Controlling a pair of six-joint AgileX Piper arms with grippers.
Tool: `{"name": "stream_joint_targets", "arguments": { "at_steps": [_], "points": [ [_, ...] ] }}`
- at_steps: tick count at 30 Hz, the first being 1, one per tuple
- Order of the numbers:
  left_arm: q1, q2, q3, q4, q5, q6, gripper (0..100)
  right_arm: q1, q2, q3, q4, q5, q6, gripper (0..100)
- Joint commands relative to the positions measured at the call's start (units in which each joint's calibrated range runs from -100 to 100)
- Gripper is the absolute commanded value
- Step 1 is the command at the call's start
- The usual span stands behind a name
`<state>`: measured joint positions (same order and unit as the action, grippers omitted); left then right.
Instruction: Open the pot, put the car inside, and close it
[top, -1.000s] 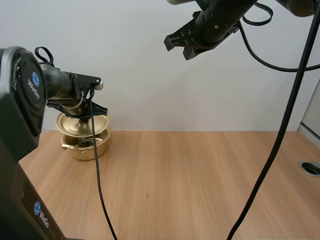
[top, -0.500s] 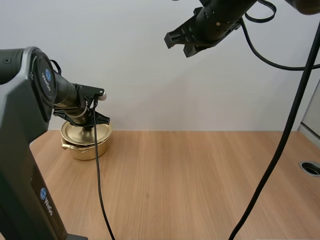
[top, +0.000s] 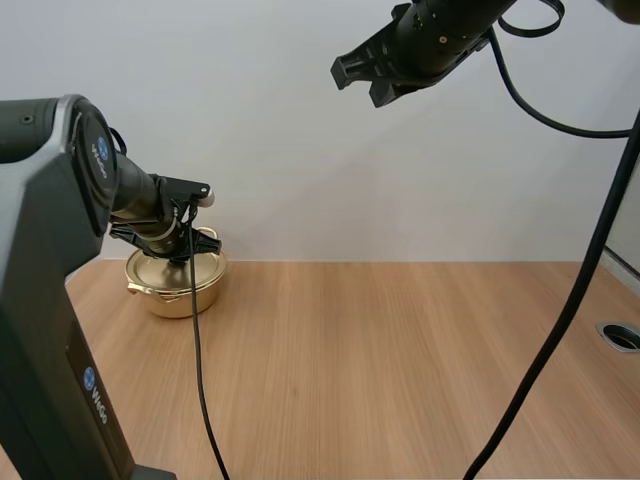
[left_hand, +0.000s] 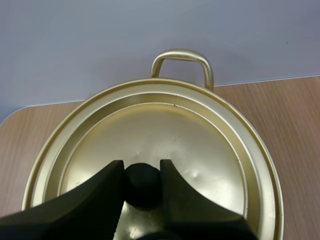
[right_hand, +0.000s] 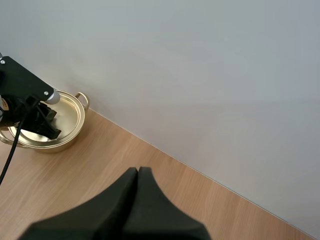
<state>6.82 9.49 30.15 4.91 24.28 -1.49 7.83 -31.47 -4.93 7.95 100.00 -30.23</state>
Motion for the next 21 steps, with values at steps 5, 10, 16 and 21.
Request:
{"name": "stream_joint_targets", "arguments": {
  "at_steps": [5,10,16,21],
  "points": [
    [-0.01,0.2,0.1,0.1,1.1,0.1,0,0.0,-0.3,0.1,-0.1,0.0,0.0,0],
    [-0.01,0.2,0.1,0.1,1.3,-0.2,0,0.0,-0.3,0.1,-0.1,0.0,0.0,0],
    [-0.01,-0.1,-0.2,0.1,0.7,-3.2,1,0.0,-0.3,0.1,-0.1,0.0,0.0,0],
    [-0.01,-1.4,-0.5,2.0,-2.0,-3.3,27,0.0,-0.3,0.1,-0.1,0.0,0.0,0]
  ]
}}
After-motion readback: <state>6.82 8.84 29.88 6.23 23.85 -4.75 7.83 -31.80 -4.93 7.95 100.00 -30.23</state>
